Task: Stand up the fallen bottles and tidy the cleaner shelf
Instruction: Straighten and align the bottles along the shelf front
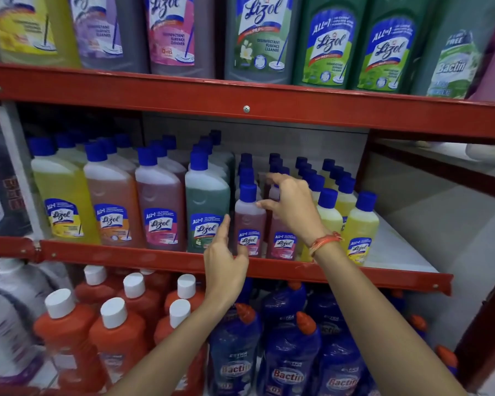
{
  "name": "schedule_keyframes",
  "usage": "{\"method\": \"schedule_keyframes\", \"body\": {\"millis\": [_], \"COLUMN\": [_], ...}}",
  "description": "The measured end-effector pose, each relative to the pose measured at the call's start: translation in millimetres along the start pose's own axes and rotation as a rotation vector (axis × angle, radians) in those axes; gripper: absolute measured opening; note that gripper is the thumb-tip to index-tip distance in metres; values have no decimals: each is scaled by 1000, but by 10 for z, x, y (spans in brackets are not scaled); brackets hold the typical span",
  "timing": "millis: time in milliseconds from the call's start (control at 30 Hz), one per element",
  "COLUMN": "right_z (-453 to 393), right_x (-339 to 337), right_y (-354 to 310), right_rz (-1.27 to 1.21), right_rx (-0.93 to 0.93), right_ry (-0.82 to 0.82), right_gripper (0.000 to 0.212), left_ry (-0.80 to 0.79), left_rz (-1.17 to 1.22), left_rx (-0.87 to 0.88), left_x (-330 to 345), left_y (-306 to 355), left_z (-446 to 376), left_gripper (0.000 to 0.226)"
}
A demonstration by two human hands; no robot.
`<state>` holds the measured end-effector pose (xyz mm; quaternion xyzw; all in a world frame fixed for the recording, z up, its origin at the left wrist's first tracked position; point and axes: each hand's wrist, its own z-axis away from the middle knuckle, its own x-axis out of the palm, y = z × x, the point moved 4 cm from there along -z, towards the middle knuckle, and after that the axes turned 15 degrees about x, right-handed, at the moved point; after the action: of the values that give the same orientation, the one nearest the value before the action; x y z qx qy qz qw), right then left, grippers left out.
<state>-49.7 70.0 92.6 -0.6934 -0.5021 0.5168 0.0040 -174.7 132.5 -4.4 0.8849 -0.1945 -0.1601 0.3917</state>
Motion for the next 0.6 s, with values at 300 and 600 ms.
{"method": "schedule_keyframes", "body": {"millis": [300, 600], "right_z": [-1, -13], "right_x": [-206, -246], "right_y": [70, 282], "right_rz": [-61, -7], "right_rx": [64, 241], "right_ry": [140, -58], "right_gripper": [59, 57], "left_ry": [25, -217], "left_rz": [53, 68], "left_rx": [30, 112], "left_x": [-6, 435], "left_y": [44, 229], "left_z": [-39, -11], "left_gripper": [66, 70]}}
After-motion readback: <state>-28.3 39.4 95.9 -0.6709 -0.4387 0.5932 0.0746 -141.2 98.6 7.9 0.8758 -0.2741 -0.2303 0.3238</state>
